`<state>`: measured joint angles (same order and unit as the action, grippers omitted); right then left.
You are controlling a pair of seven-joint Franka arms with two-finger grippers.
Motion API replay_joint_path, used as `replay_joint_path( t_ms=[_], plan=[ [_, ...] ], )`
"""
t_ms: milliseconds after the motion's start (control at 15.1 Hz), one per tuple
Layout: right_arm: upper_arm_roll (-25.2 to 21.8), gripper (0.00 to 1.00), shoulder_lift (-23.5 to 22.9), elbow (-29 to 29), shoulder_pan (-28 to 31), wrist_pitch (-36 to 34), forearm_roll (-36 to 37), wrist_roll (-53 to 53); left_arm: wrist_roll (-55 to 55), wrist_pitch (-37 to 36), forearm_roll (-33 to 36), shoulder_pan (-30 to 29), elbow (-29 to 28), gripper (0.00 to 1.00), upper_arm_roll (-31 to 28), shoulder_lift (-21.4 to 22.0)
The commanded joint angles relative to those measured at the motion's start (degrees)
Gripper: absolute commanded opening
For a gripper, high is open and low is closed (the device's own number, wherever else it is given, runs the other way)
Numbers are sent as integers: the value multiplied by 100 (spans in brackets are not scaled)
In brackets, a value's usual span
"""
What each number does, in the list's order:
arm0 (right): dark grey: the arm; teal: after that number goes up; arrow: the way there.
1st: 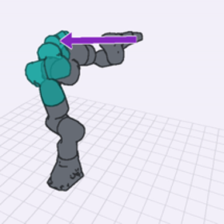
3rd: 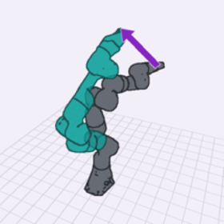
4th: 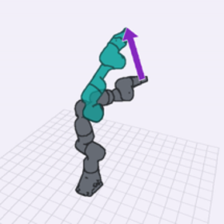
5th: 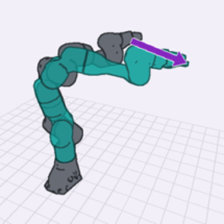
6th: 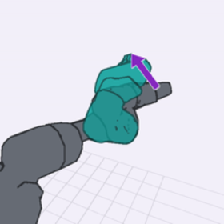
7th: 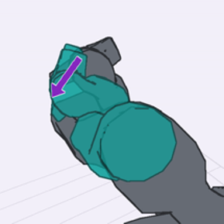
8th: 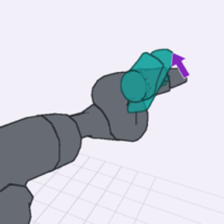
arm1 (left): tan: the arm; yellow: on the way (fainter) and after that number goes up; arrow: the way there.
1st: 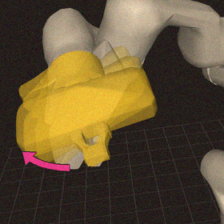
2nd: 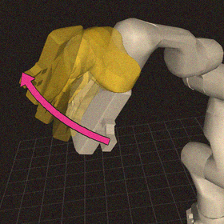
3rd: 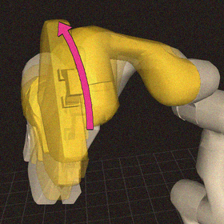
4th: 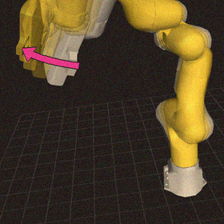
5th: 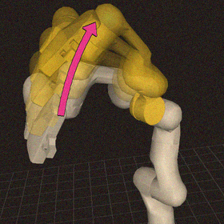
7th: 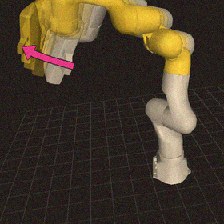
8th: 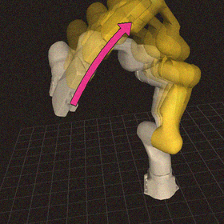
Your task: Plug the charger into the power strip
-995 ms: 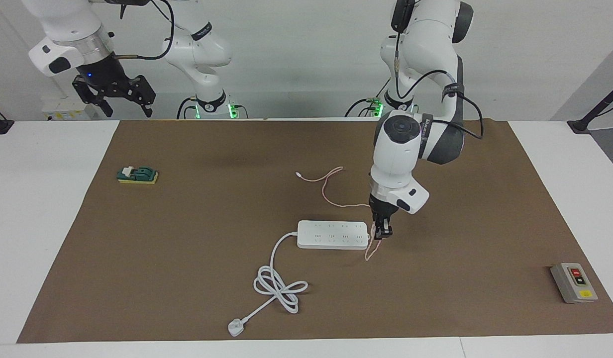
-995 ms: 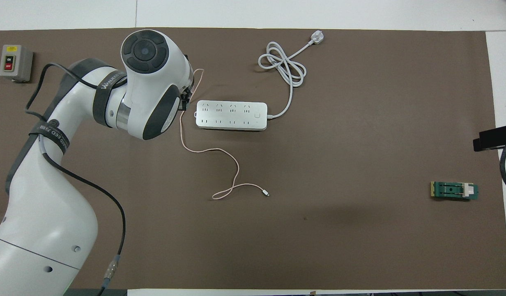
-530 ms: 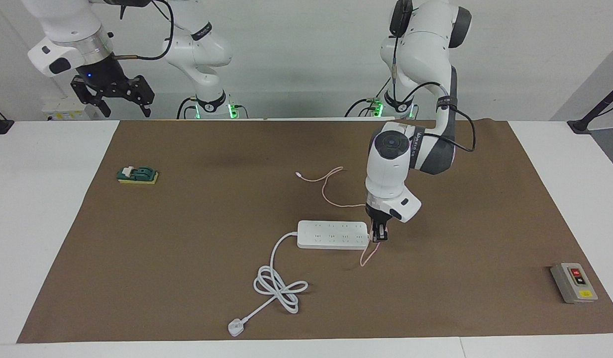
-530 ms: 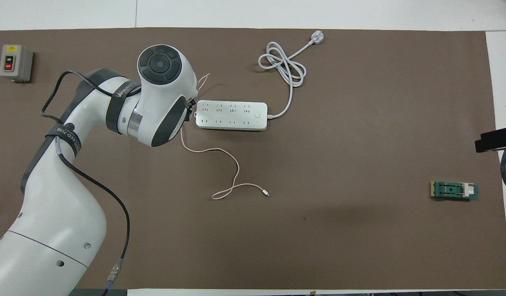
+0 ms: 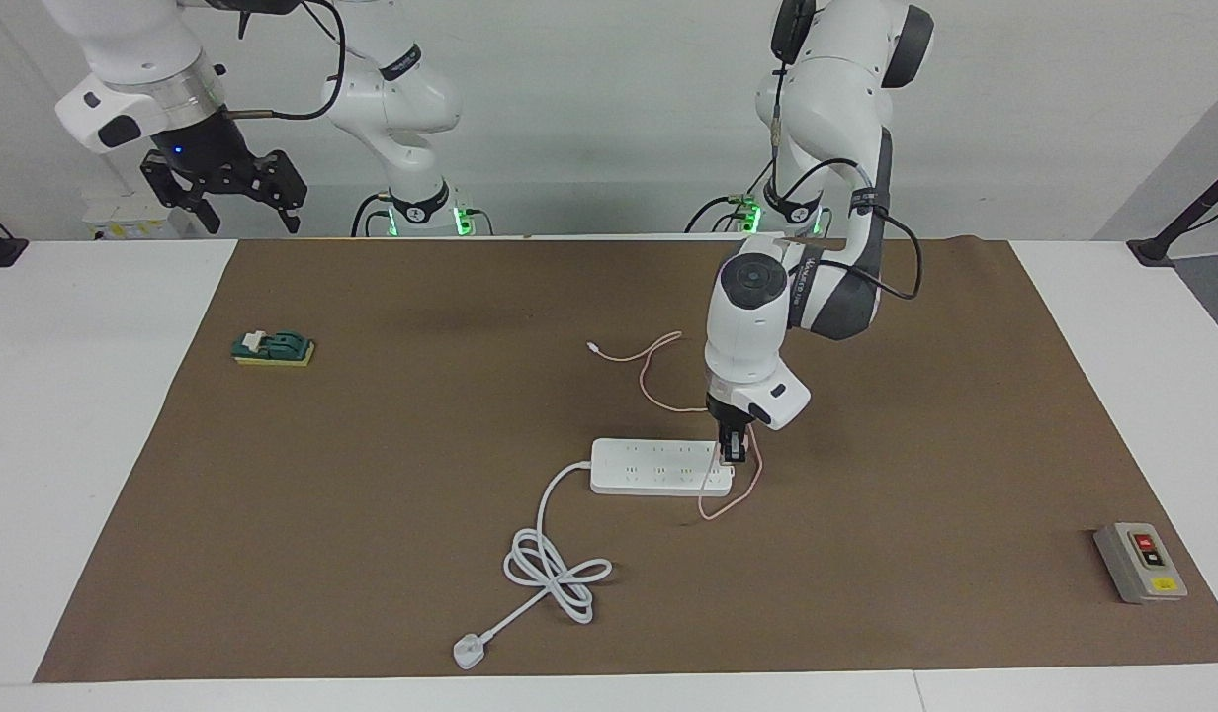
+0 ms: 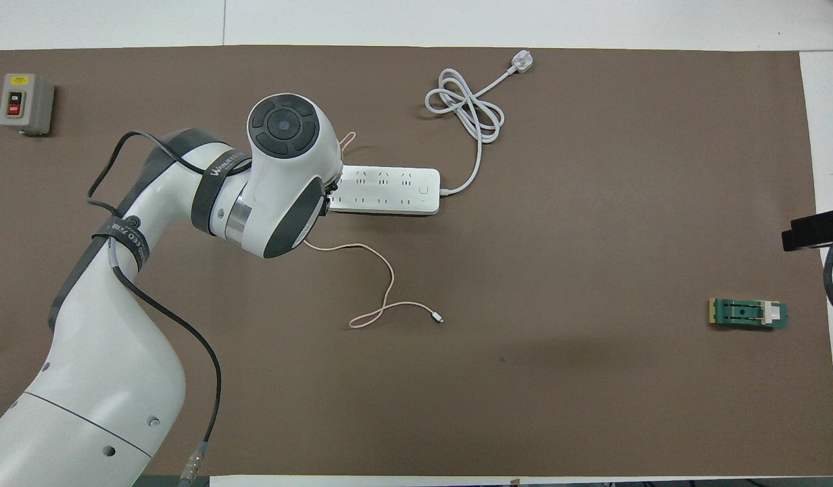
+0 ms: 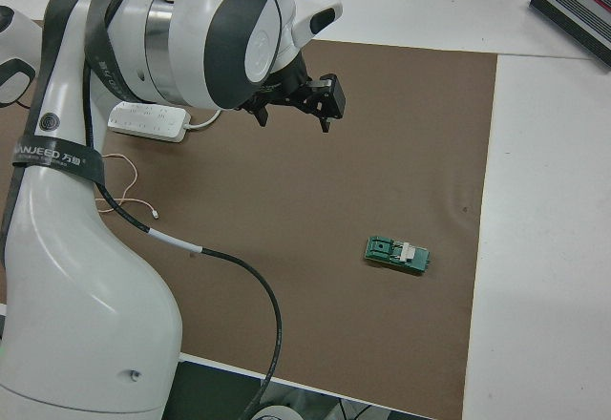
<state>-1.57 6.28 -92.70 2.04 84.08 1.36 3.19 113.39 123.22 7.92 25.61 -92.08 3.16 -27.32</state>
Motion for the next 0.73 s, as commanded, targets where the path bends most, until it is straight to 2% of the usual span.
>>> replay_joint_path(
  t_ms=[0,398,663],
  plan=[
    [-2,100,119,-126,7,3,92,173,51,53,-141,75,-240,0,-70,192],
    [-2,100,119,-126,7,3,92,190,78,-271,-606,67,-188,0,-70,148],
    [-2,100,119,-126,7,3,92,190,95,-666,-695,32,267,0,-70,-124]
  ],
)
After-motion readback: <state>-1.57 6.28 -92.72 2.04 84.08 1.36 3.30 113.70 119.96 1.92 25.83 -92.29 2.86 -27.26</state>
